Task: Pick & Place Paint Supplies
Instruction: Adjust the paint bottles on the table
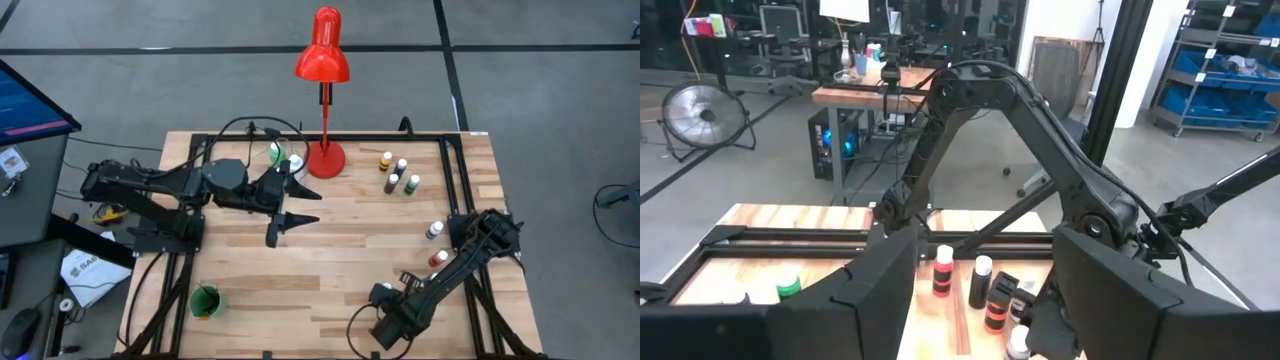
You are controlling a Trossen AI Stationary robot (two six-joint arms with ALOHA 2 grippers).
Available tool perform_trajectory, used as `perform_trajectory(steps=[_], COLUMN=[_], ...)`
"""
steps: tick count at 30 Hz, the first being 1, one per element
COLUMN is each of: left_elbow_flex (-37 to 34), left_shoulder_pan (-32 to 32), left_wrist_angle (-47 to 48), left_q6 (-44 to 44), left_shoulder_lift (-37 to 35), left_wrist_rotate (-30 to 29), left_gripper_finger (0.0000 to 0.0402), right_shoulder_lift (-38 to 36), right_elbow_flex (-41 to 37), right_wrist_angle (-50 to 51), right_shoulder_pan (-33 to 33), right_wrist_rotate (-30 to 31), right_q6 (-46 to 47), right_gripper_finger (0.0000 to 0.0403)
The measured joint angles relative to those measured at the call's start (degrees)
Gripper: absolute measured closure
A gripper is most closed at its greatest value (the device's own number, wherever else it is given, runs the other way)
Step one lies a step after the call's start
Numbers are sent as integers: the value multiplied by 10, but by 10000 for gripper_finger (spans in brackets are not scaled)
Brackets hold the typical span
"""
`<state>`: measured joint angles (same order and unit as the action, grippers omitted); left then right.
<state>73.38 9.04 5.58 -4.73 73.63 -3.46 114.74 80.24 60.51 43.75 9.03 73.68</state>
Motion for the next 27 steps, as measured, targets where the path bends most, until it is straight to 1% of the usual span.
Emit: perform_trajectory(steps=[4,12,21,24,27], left_elbow_flex=[0,0,0,0,0], left_shoulder_pan=[0,0,0,0,0], left_wrist_angle=[0,1,5,9,10], left_q6=[0,0,0,0,0], left_shoulder_lift=[0,0,0,0,0], left_wrist_rotate=[0,2,2,2,1], left_gripper_finger=[181,183,183,183,183], right_shoulder_lift=[0,0,0,-3,-24], right_elbow_flex=[0,0,1,19,46], right_wrist_angle=[-5,-43,-93,-73,-20], right_shoulder_pan=[-20,-61,-107,-109,-103], right_wrist_rotate=[4,30,35,29,11], right_q6=[-37,-100,-181,-203,-211], right_gripper_finger=[403,403,403,403,403])
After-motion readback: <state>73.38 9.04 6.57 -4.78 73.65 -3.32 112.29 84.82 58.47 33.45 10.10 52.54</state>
